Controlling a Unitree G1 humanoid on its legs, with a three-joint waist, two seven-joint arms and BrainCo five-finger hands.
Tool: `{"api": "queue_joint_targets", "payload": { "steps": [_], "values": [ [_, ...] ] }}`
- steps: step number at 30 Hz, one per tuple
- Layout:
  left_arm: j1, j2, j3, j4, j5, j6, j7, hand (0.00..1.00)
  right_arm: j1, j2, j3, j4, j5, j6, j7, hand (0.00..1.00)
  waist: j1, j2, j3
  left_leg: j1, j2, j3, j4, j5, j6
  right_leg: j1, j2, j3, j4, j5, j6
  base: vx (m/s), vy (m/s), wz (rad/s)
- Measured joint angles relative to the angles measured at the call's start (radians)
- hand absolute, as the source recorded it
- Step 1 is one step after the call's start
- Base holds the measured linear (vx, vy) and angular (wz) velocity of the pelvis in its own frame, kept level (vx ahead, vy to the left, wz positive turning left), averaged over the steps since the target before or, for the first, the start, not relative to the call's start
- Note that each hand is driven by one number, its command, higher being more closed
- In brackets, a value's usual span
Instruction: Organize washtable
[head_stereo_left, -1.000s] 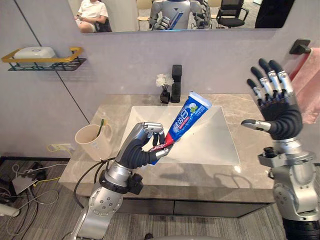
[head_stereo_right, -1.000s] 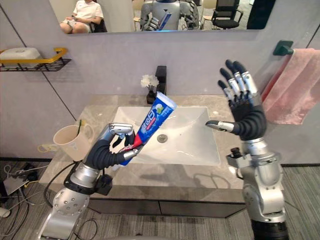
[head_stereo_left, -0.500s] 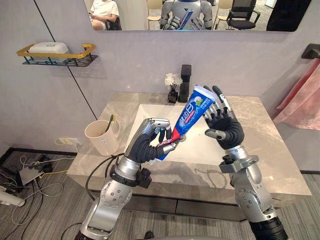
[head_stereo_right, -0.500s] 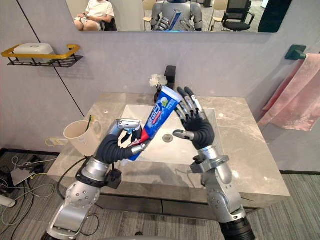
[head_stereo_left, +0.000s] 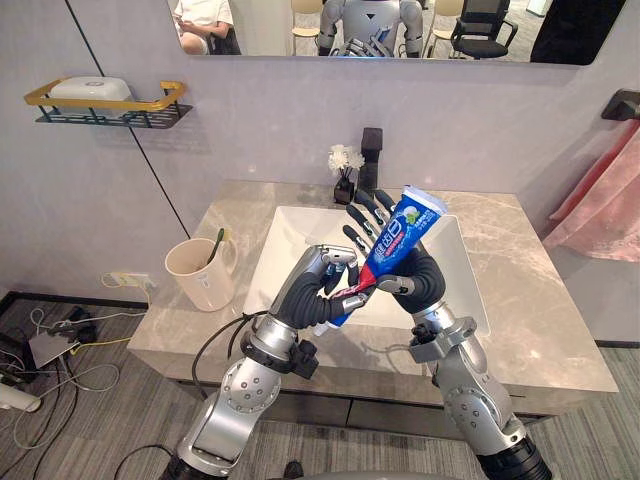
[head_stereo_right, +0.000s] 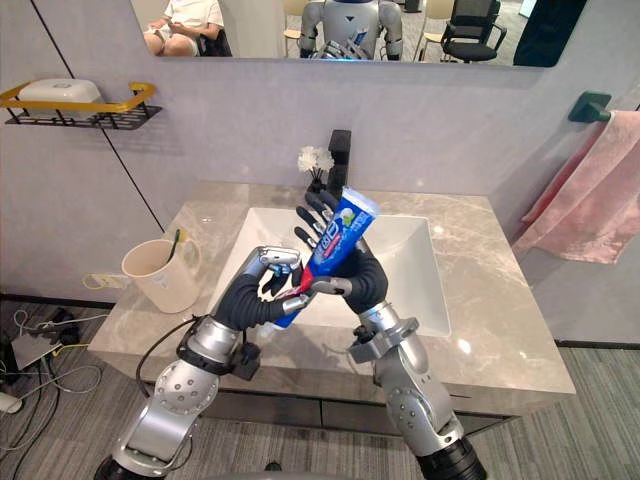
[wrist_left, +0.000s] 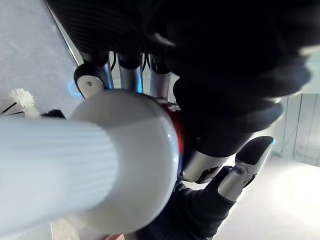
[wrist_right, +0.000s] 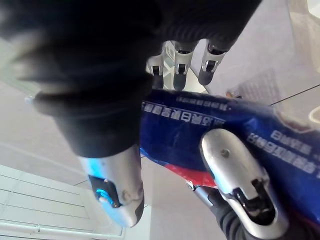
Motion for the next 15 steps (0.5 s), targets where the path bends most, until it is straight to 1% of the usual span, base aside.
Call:
{"api": "queue_joint_targets", "payload": {
  "steps": [7,10,15],
  "values": [
    [0.0,-0.004,-0.036,0.022,0.0,-0.004,-0.002,1.0,-0.004,0.011,0.0,0.026,0.001,0.0,-0.013,1.0,0.001,-0.002,-0.001,-0.001,0.0,0.0,-0.001,0.002,0.0,-0.002,0.0,-0.001,0.001,0.0,0.0,0.0,0.0,0.0],
    [0.0,-0.02,-0.048,0.04,0.001,-0.015,-0.003,1.0,-0.004,0.026,-0.007,0.027,0.001,0.0,-0.022,1.0,0.001,-0.002,-0.001,-0.001,0.0,0.0,-0.001,0.003,0.0,-0.002,0.0,-0.001,0.001,0.0,0.0,0.0,0.0,0.0],
    [0.001,-0.035,-0.049,0.066,0.001,-0.015,-0.002,1.0,-0.004,0.035,-0.009,0.03,0.001,0.0,-0.022,1.0,0.0,-0.003,-0.001,-0.001,0.001,0.0,-0.001,0.003,0.0,-0.002,0.001,0.0,0.001,0.0,0.0,0.0,0.0,0.0]
  ]
}}
